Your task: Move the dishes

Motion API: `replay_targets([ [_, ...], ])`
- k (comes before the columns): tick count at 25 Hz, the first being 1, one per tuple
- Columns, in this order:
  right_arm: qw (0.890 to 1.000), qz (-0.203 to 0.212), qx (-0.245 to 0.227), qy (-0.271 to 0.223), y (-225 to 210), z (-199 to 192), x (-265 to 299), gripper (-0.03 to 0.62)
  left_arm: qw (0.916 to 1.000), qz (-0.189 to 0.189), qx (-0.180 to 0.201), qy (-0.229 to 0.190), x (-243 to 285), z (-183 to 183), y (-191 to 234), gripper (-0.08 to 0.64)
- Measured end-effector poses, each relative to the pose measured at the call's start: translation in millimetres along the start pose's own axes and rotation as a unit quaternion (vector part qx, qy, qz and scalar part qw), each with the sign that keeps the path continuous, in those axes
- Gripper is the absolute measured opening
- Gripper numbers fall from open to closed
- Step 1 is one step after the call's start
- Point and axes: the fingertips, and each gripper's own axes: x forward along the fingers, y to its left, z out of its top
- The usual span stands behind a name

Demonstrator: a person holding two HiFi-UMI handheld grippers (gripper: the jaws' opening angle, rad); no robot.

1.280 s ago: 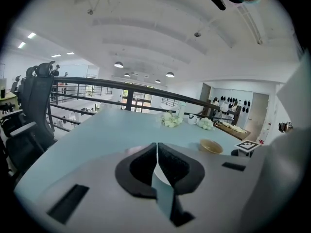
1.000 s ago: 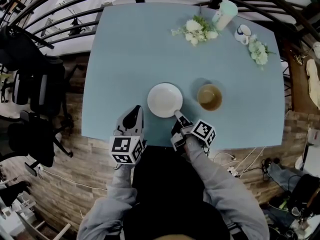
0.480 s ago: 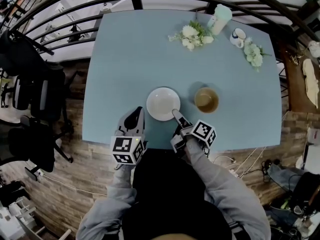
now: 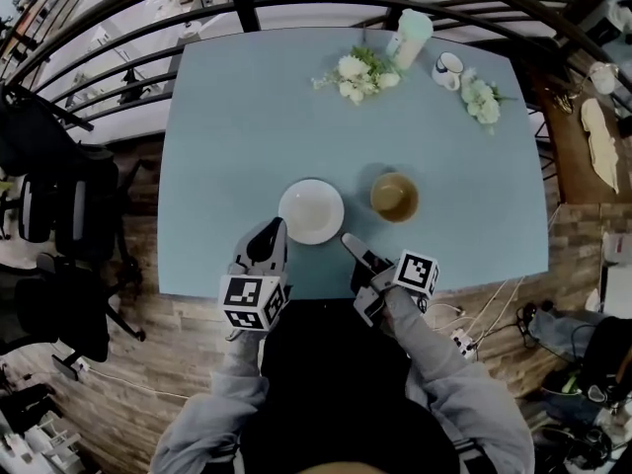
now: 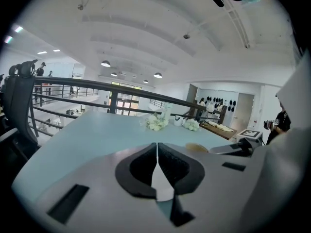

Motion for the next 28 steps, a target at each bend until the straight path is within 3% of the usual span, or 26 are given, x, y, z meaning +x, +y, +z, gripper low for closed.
replay_targets([
  [2,0.998,-0.022,-0.054,-0.002,3.2,2.2,-14.5,0.362,0.9999,-0.01,0.003,0.002,2.8,-0.6,-4.3,0.021],
  [4,0.99,-0.061,-0.129,-0.011,4.4,6.7,-31.0,0.324,0.9998,-0.02,0.005,0.003,7.2,-0.6,-9.0,0.021],
  [6,0.973,-0.077,-0.217,-0.027,8.2,13.7,-43.7,0.208,0.9995,-0.031,0.008,0.003,12.4,0.3,-14.6,0.021],
  [8,0.95,-0.097,-0.293,-0.048,9.4,25.2,-56.8,0.133,0.9991,-0.04,0.011,0.004,17.7,1.6,-20.4,0.021],
  [10,0.933,-0.123,-0.33,-0.074,7.6,40.2,-71.4,0.026,0.9987,-0.049,0.015,0.005,22.8,3.4,-26.2,0.021],
  [14,0.918,-0.156,-0.346,-0.114,0.2,68.2,-97.4,0.009,0.9977,-0.064,0.023,0.005,29.9,6.4,-37.1,0.021],
  [18,0.879,-0.222,-0.406,-0.119,-10.4,98.4,-120.4,0.009,0.9973,-0.067,0.03,0.005,31.6,9.6,-41.6,0.021],
  [20,0.865,-0.24,-0.422,-0.123,-7.7,117.3,-128.3,0.009,0.9974,-0.066,0.028,0.005,31.2,11.0,-41.0,0.021],
  [23,0.858,-0.249,-0.434,-0.116,-3.1,143.7,-131.1,0.009,0.9978,-0.06,0.028,0.004,30.9,13.0,-38.4,0.021],
  [28,0.84,-0.254,-0.476,-0.05,1.7,166.9,-112.6,0.018,0.9983,-0.05,0.03,0.001,30.8,16.6,-34.9,0.021],
])
